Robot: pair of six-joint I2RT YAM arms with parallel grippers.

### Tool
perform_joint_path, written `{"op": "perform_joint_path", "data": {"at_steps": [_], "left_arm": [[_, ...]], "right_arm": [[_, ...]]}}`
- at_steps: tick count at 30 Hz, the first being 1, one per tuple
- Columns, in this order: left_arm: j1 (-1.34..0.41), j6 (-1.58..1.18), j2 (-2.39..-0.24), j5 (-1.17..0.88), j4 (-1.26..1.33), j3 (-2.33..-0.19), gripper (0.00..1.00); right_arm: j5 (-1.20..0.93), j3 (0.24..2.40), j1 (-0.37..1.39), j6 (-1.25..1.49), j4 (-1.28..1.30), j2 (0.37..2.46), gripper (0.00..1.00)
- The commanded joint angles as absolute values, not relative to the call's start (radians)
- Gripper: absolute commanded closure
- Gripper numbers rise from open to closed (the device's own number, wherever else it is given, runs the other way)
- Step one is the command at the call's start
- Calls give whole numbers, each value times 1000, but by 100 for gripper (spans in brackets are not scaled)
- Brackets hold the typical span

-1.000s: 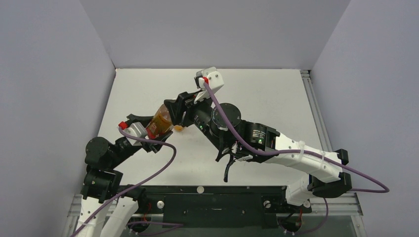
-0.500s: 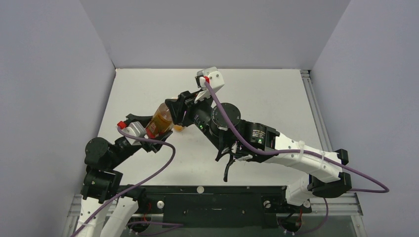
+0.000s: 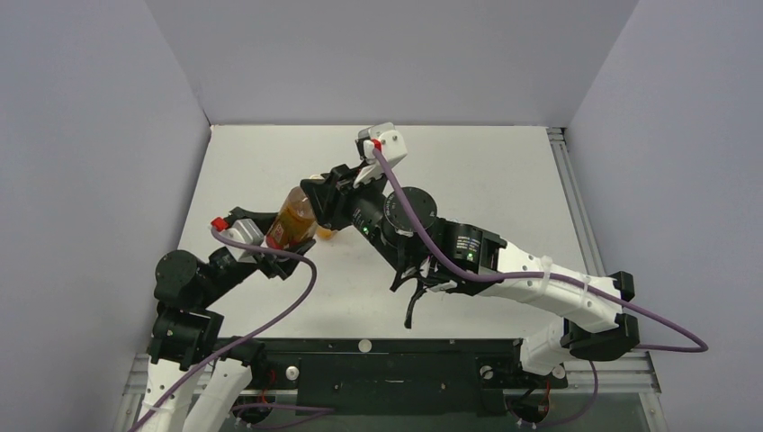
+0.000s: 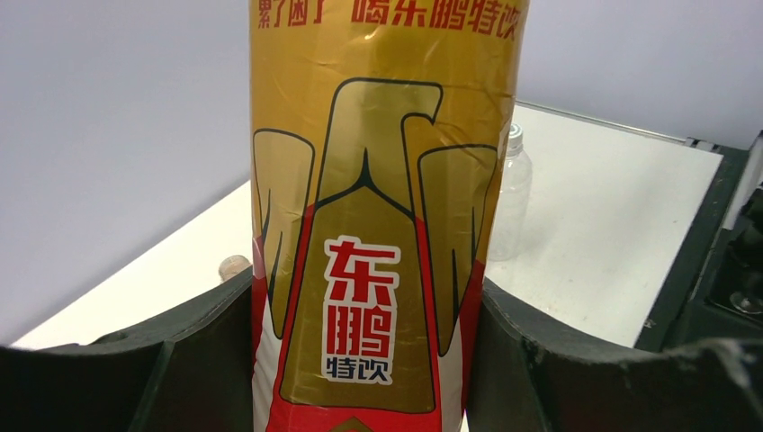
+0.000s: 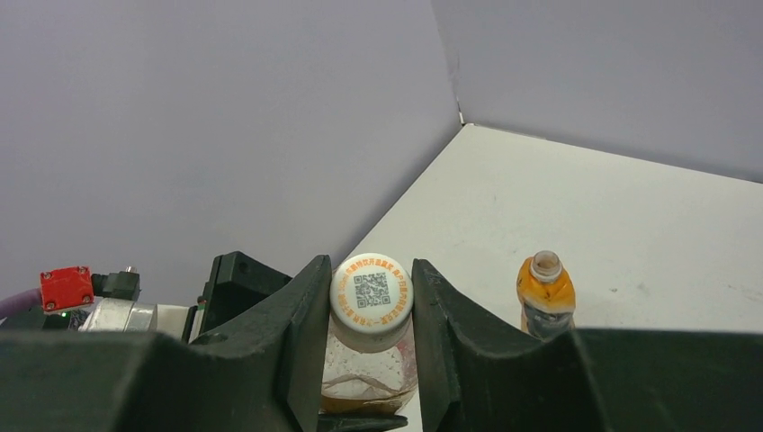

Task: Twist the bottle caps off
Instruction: Unscrew the bottle cap from the plastic bottle.

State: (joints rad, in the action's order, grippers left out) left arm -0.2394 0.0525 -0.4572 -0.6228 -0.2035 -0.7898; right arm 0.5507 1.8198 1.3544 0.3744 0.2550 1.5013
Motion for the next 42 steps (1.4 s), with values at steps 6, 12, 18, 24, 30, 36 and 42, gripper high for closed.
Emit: {"op": "perform_joint_path", "data": {"at_steps": [6,12,18,24,30,36,42], "left_arm": [[-235,-294,-487,-903,-58,-864,100],[-237,-542,-564,-1119,47,-936,100],[-244,-571,-550,-1133,51,-933,100],[-244,-512,-556,-1115,16,-940,100],[-244,-291,-544,-950,-79,-916,100],[-244,58,-475,-667,-80,-816,100],[-245,256,-438,-521,-39,-752,100]], "right_arm": [[3,1605,1289,253,26,1283,100],[-330,1506,1227,270,-101,1154,100],[-421,1483,1215,273,-105,1133,87],[-340,1510,1216,272,-61,1167,60],[44,1525,1229,274,-35,1143,29],[399,1596,1323,240,28,1211,27],[569,1916,1379,251,270,1439,26]]}}
